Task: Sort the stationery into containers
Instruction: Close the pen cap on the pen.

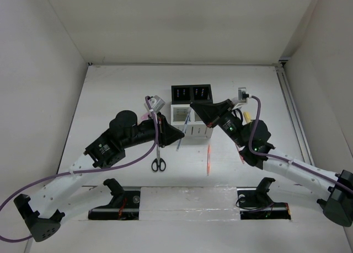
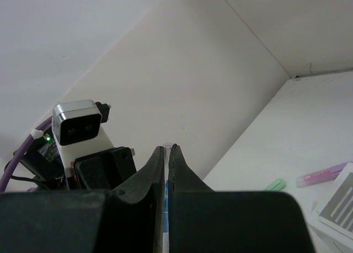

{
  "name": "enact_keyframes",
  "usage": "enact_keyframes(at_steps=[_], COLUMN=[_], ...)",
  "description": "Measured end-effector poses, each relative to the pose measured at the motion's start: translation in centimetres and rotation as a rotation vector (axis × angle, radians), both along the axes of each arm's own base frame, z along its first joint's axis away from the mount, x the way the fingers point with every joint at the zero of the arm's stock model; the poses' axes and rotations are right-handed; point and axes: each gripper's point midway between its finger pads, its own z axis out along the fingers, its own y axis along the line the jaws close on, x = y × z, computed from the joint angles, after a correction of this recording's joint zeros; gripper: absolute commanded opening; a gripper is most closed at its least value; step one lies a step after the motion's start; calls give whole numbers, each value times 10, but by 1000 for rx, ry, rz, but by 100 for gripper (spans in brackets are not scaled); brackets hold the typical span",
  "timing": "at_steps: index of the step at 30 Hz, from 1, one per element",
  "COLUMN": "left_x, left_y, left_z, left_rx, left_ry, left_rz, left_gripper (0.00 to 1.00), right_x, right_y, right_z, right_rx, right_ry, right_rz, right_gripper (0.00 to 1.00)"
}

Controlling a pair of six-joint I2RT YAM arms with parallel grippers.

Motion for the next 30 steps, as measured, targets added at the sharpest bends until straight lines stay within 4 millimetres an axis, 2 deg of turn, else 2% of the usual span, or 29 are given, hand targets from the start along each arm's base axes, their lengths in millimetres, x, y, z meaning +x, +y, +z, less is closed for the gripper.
enact_keyframes(at_steps=[10,30], left_x=[7,6], left_y=[2,7], left_z=[6,10], left_rx=[-7,15], left_ry=[-18,-11], left_rz=[41,54], left_gripper=[0,0], right_x=[-6,-10], right_y=[7,12], right_z=[-3,-4], right_rx=[-5,7], right_ry=[3,-40], right_rz=[43,26], right_gripper=[0,0])
